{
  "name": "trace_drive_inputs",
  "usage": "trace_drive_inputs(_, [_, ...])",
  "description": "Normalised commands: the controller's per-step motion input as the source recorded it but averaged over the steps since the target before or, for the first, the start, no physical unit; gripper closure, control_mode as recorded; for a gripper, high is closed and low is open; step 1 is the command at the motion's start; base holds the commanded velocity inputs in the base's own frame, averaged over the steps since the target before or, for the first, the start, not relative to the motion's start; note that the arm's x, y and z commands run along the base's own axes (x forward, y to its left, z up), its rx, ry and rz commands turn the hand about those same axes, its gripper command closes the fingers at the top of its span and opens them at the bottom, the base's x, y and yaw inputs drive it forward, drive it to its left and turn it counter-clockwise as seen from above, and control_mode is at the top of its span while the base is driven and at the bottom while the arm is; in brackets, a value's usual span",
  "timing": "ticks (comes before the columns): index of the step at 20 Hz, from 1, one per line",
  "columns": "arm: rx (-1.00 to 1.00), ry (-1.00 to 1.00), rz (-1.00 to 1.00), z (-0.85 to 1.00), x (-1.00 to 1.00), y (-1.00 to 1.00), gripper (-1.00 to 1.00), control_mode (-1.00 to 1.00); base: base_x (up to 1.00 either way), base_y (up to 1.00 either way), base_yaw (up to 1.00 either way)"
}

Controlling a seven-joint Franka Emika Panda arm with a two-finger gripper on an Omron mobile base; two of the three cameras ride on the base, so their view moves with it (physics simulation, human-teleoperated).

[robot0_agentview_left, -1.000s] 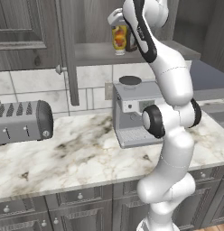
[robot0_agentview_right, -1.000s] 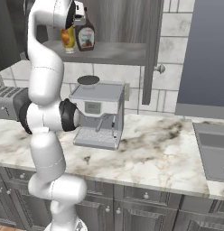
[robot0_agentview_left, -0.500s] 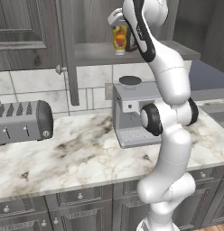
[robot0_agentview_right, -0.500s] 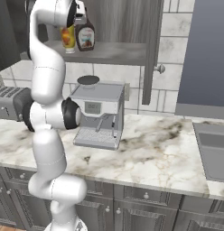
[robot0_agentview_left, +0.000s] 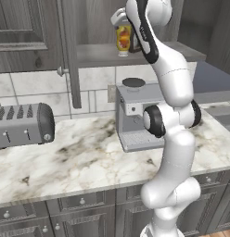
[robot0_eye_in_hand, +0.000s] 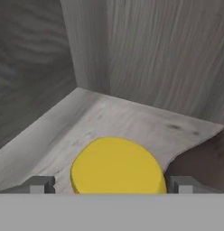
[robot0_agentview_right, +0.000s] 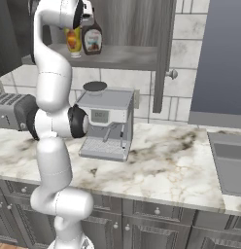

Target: Move the syrup bottle and mustard from the cabinet to the dining counter.

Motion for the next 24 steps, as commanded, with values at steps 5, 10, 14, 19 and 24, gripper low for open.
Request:
trace_drive_inputs(5, [0.0, 0.0, 0.0, 0.0, 0.19, 0.0, -1.0, -1.0, 0.0, 0.0, 0.0])
trace_drive_inputs(10, [-0.01, 0.0, 0.0, -0.02, 0.09, 0.0, 1.0, -1.0, 0.0, 0.0, 0.0])
trace_drive_inputs(14, [-0.04, 0.0, 0.0, -0.09, -0.03, 0.0, 1.0, -1.0, 0.0, 0.0, 0.0])
trace_drive_inputs(19, [-0.03, -0.02, 0.0, -0.06, -0.42, 0.0, 1.0, -1.0, 0.0, 0.0, 0.0])
trace_drive_inputs(24, [-0.01, -0.14, 0.0, -0.03, -0.91, 0.0, 1.0, -1.0, 0.0, 0.0, 0.0])
